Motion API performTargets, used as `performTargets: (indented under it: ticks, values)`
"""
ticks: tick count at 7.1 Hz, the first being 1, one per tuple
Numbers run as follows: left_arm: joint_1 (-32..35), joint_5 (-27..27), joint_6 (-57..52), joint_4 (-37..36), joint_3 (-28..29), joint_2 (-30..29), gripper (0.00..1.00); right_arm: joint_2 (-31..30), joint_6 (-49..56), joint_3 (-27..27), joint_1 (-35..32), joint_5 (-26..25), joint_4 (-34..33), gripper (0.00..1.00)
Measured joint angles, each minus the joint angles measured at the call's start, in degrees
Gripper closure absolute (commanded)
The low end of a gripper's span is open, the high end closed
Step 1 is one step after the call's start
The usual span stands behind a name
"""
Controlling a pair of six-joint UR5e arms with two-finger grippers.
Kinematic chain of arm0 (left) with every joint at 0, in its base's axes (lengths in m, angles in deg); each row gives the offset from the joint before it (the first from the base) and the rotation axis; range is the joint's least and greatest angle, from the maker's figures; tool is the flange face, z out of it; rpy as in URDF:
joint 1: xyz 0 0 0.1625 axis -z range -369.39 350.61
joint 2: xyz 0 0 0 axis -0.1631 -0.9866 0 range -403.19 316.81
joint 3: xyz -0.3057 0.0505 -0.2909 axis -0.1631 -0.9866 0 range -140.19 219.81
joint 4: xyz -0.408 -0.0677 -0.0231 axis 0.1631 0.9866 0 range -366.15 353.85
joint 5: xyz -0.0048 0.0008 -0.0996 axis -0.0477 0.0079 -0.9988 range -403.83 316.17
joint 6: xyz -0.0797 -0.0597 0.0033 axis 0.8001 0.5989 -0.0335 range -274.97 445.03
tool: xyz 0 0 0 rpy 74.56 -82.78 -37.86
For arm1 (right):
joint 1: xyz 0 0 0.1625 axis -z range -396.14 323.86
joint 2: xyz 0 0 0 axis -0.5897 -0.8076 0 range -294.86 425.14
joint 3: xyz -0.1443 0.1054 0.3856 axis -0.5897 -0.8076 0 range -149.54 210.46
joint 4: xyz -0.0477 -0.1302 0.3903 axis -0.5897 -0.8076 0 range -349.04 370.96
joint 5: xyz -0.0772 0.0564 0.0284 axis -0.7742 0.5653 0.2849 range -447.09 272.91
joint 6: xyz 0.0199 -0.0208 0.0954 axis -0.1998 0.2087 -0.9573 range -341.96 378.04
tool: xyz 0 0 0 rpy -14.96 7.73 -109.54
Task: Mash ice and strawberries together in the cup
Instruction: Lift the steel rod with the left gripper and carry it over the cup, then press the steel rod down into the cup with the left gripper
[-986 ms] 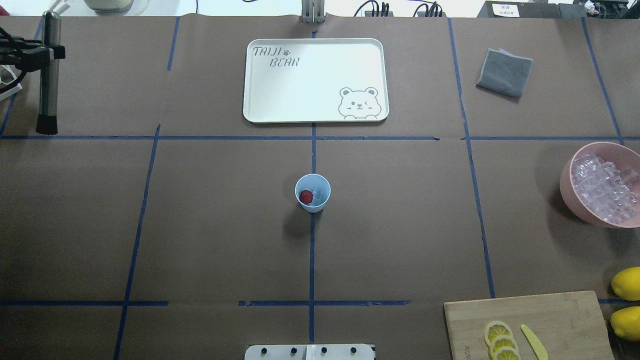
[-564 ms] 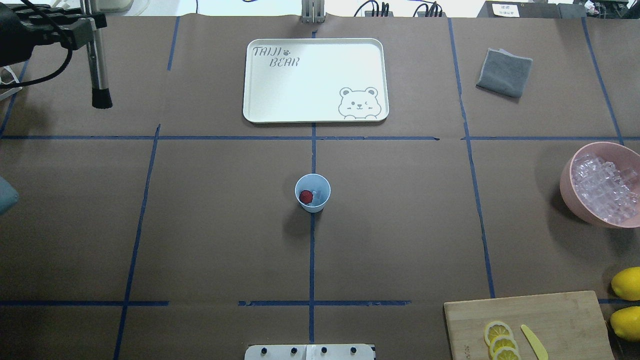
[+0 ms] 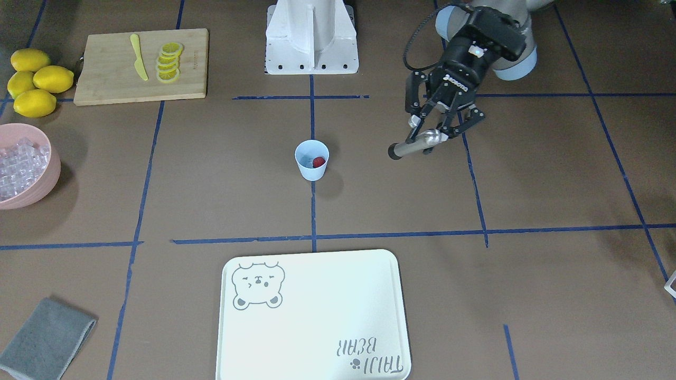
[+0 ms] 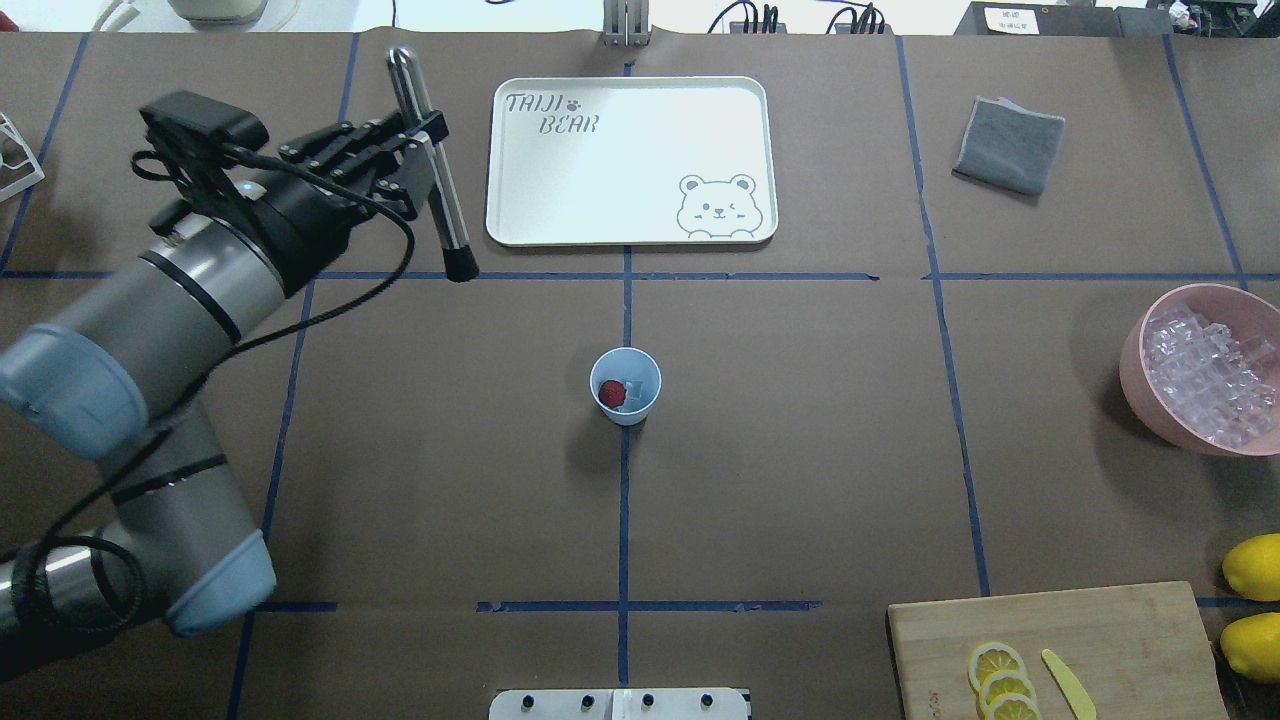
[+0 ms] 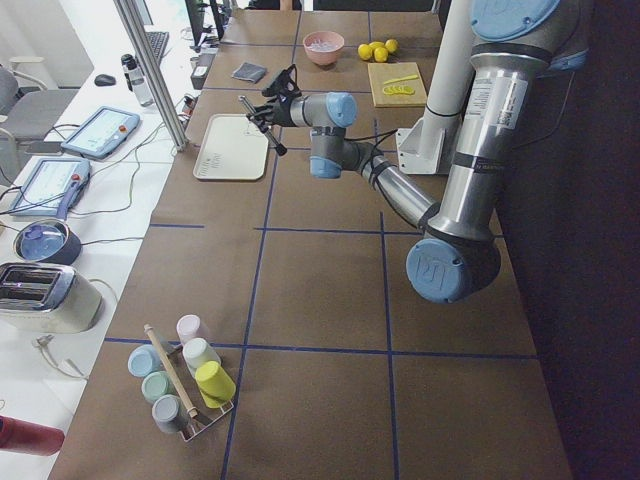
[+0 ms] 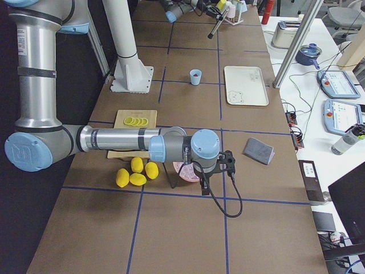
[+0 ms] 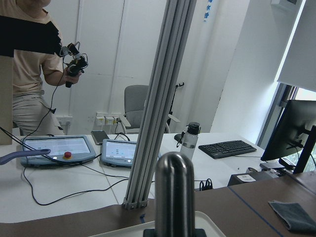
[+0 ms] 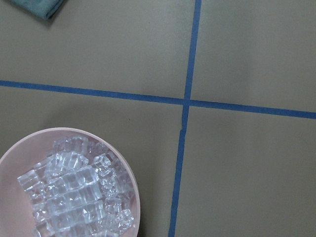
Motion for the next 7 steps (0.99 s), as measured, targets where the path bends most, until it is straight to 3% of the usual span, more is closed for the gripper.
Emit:
performTargets:
  ticks: [2,7]
  values:
    - [-6.19,6.56,-0.39,5.31,4.02,-2.92,1.00,0.02,-0.17,0.05,0.00,0.04,0.28,0.01]
    - [-12.13,14.18,-11.48,7.15,5.39,-6.09,1.00,0.03,-0.22,-0.09,0.39,0.04,0.36,0.01]
